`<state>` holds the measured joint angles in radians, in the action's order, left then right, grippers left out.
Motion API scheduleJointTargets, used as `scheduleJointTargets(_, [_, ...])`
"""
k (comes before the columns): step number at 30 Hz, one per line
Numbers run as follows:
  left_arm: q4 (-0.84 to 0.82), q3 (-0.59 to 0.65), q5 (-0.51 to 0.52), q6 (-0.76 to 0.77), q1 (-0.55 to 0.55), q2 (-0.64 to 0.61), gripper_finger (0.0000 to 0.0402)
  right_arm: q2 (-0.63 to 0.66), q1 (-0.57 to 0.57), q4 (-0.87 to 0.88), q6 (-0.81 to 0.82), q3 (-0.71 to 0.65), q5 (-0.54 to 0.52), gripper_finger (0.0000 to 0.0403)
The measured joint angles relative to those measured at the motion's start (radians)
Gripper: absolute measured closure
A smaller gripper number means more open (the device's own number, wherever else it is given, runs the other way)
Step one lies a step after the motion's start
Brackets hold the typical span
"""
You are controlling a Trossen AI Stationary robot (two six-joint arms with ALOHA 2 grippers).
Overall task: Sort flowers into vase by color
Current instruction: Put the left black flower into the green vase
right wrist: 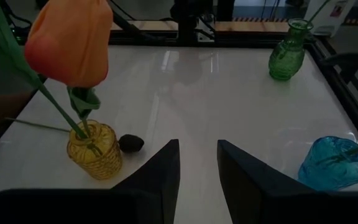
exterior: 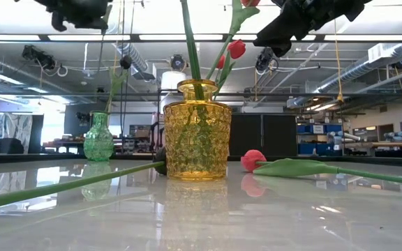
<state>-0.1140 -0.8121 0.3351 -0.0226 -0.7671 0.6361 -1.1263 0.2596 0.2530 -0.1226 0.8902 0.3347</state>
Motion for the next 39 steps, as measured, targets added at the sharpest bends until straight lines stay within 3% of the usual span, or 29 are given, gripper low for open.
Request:
scheduleJointTargets(13, [0.115, 0.149, 0.001, -0.011, 0.002, -0.028, 0.0381, 0.0, 0.0, -0.029, 0.016, 0.0, 0.0, 0.0285])
scheduleJointTargets(24, [0.195, 0.15, 0.001, -0.018, 0.002, -0.029, 0.0381, 0.0, 0.0, -0.035, 0.023, 0.0, 0.0, 0.0285])
scheduleJointTargets(39, [0.102, 0.15, 0.001, -0.004, 0.002, 0.013, 0.0381, 0.0, 0.0, -0.039, 0.023, 0.0, 0.0, 0.0285])
